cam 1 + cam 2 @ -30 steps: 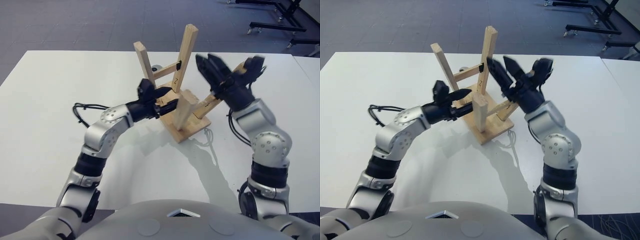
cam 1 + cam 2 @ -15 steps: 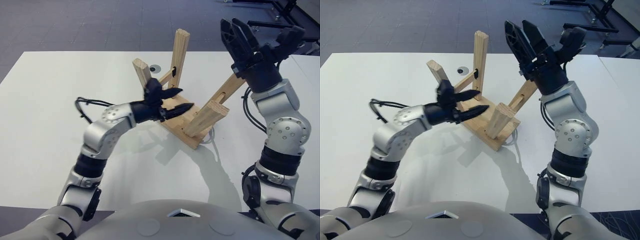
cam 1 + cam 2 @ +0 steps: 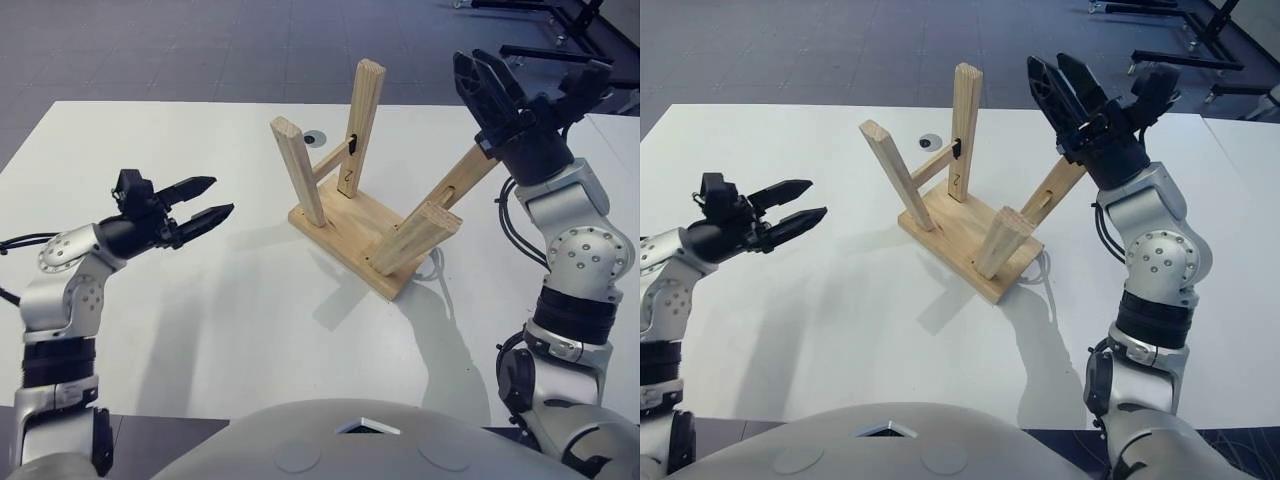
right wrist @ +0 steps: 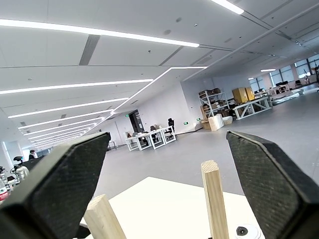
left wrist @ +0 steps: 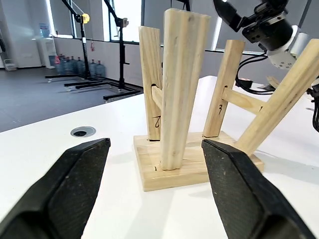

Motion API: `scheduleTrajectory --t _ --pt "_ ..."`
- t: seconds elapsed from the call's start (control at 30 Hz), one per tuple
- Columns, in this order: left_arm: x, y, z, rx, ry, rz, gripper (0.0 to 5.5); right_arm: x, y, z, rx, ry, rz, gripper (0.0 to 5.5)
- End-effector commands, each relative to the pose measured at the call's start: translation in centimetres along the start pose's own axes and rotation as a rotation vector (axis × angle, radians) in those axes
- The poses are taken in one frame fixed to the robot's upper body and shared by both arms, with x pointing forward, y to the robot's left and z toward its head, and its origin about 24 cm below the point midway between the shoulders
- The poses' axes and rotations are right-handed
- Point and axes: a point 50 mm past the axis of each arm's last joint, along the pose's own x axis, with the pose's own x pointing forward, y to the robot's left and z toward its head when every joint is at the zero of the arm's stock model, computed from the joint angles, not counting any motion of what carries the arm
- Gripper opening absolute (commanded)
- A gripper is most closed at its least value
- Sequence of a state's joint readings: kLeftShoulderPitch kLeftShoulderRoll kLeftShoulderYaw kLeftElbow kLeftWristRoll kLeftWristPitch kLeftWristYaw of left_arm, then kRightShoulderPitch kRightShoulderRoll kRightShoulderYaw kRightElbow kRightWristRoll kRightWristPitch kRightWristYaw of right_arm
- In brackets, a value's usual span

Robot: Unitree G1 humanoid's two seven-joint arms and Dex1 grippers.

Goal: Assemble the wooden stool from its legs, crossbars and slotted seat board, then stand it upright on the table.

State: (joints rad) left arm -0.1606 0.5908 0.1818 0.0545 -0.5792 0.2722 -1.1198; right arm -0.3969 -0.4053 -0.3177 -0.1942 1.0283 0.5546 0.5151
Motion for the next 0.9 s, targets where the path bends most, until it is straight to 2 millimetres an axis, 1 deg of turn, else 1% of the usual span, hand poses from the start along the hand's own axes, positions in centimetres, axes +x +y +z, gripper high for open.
scheduleTrajectory --t 0.03,0.13,0.27,0.4,0.53,0.63,0.9 --pt "1.5 1.4 -1.2 -0.022 0.024 -0.012 3.37 0.7 -0.2 0.4 -0.013 0.024 0.024 4.30" --pt "3.0 2.1 -2.1 -0.035 0.033 -0.036 3.37 1.0 -0.3 0.6 -0.015 0.036 0.037 4.30" --pt "4.7 2.4 -2.2 -0.036 0.022 -0.084 3.37 1.3 -0.3 0.6 -0.011 0.045 0.056 4.30" --pt "6.8 2.2 -1.7 -0.026 0.005 -0.156 3.37 1.6 -0.3 0.5 -0.007 0.053 0.072 4.30" --pt "8.7 1.1 -1.5 -0.024 -0.002 -0.268 3.37 1.8 -0.2 0.4 -0.005 0.053 0.086 4.30" --pt "9.7 0.6 -1.3 -0.025 -0.005 -0.309 3.37 1.9 0.1 0.1 0.004 0.055 0.101 4.30" --pt "11.2 0.1 -1.1 -0.032 -0.009 -0.378 3.37 1.9 0.5 -0.1 0.018 0.045 0.116 4.30"
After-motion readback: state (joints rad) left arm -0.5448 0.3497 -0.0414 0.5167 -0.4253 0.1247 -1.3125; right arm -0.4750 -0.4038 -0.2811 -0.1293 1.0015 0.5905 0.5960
